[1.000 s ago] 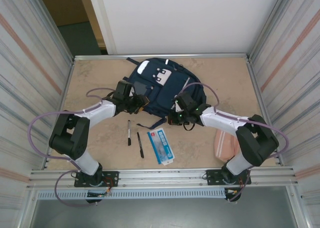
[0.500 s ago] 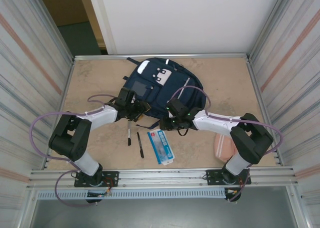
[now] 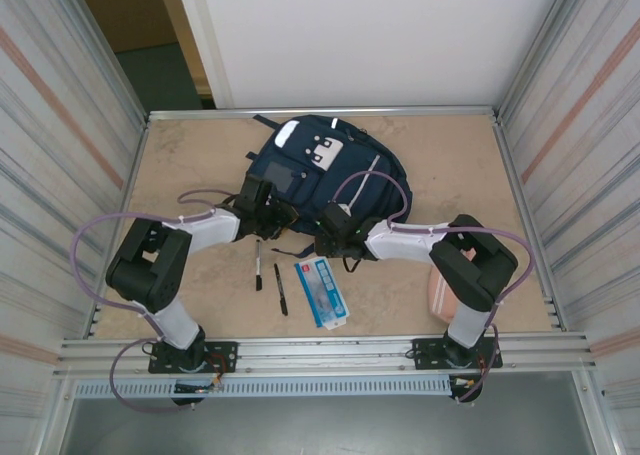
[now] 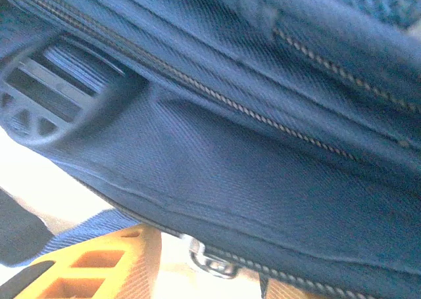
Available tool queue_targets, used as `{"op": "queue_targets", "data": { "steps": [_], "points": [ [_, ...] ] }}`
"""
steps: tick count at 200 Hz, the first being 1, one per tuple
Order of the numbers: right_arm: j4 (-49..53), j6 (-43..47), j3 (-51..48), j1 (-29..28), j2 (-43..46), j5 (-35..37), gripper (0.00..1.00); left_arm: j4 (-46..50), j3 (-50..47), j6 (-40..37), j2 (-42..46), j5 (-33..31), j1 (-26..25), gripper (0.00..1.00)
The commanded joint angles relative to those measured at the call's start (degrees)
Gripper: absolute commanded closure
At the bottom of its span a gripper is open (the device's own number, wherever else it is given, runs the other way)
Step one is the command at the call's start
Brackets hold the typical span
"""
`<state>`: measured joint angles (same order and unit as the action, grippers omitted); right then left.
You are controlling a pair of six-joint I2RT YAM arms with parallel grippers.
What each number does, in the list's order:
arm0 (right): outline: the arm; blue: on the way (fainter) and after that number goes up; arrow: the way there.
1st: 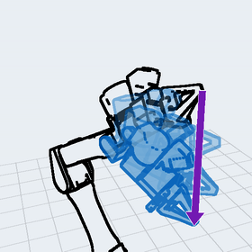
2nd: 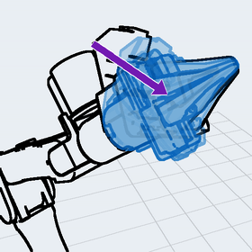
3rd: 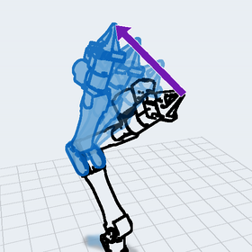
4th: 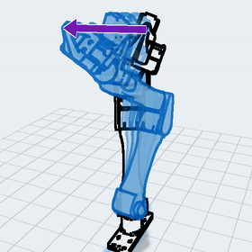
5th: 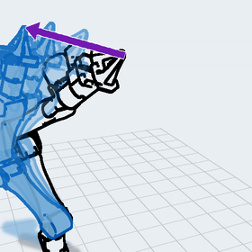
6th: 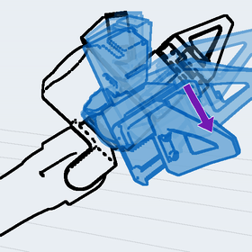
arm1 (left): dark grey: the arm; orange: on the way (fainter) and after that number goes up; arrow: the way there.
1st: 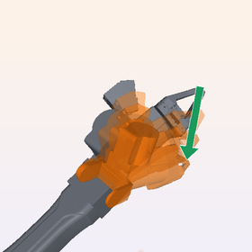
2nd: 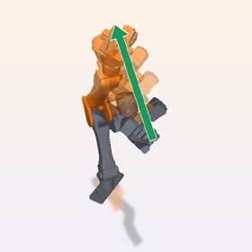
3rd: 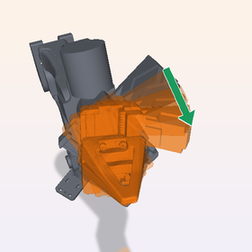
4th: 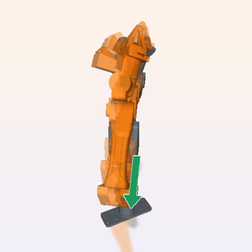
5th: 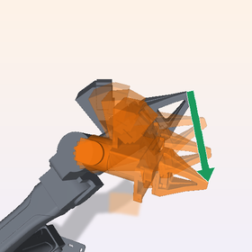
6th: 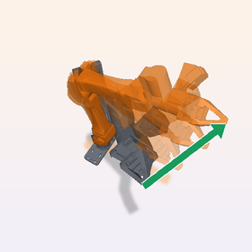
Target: Pack the student bag
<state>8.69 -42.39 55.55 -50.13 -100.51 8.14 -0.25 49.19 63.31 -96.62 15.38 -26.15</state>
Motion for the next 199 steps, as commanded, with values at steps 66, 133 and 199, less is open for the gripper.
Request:
{"op": "queue_targets", "data": {
  "steps": [66,133,199],
  "points": [
    [0.65,4.78,2.86,-1.70,-0.22,9.99,0.77,1.68,0.89,-1.79,-0.07,-1.41,-0.57,0.92],
    [3.54,3.10,3.04,-2.11,3.20,10.59,0.74,3.89,1.64,-3.68,1.86,-1.15,-0.27,1.00],
    [2.96,2.68,4.28,-1.02,0.19,9.52,0.78,3.99,0.57,-3.28,3.84,-0.62,-0.48,1.00]
  ]
}}
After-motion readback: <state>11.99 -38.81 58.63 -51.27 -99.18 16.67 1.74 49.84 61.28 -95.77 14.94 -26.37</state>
